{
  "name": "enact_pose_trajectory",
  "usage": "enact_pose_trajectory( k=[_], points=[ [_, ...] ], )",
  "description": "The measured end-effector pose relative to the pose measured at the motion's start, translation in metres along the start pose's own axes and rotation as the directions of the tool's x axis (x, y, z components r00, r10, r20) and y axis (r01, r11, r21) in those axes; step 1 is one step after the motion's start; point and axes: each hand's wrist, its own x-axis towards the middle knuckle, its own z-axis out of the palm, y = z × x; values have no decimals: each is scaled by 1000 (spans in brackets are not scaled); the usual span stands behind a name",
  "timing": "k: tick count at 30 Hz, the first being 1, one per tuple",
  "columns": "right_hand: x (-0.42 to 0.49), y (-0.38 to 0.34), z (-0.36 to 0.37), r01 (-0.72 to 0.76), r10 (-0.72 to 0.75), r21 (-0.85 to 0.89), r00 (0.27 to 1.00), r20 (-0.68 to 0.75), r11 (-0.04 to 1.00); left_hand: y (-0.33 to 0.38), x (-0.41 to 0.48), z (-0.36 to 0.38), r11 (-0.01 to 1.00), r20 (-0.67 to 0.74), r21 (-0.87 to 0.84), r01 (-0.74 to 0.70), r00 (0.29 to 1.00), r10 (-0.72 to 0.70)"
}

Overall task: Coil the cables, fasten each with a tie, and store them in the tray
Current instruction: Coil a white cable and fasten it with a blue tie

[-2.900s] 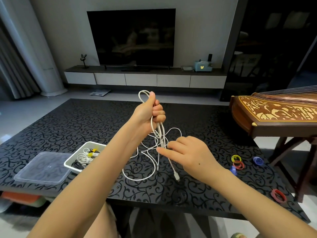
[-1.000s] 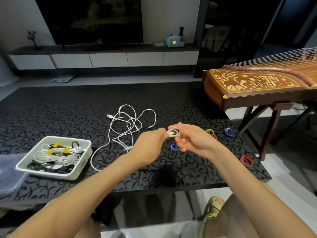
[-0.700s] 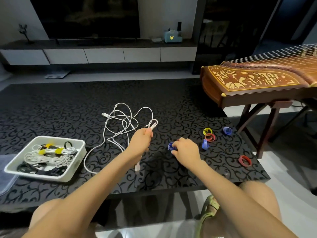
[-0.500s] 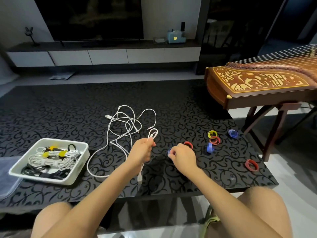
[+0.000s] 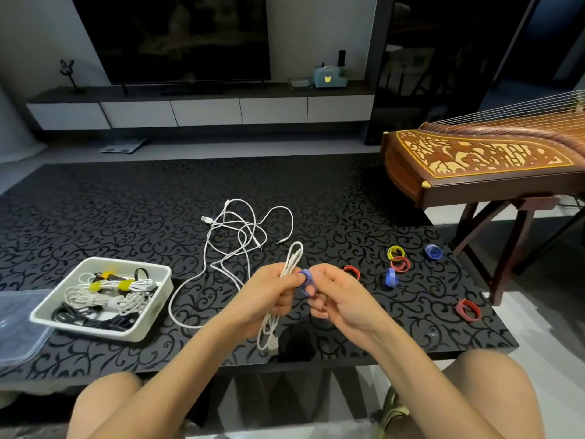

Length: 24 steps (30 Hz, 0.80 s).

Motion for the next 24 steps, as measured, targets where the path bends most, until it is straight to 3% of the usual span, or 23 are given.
enact_pose_trajectory(
  k=[3, 7, 11, 15, 19, 22, 24],
  points=[
    [-3, 0, 6, 52, -40, 189, 997, -64, 981, 5, 1, 9, 996, -134, -91, 25, 990, -37],
    [-8, 0, 8, 153, -117, 131, 962, -246, 980, 6, -2, 15, 999, -222, -6, -34, 974, 32],
    [-13, -8, 7, 248, -158, 459, 961, -226, 853, 6, -9, 9, 987, -22, -124, -98, 995, 96],
    [-19, -10, 14, 210, -172, 683, 977, -124, 700, 11, -12, 12, 944, 24, -329, -32, 999, 43],
    [-20, -15, 20, 243, -200, 526, 970, -138, 815, 20, -12, 17, 835, -71, -548, 55, 991, -112],
    [-25, -19, 22, 287, -247, 318, 956, -159, 904, 25, -11, 16, 860, -250, -511, -2, 957, -146],
    [-29, -24, 22, 327, -297, 175, 939, -175, 929, 30, -12, 17, 882, -294, -470, -17, 946, -138]
  ],
)
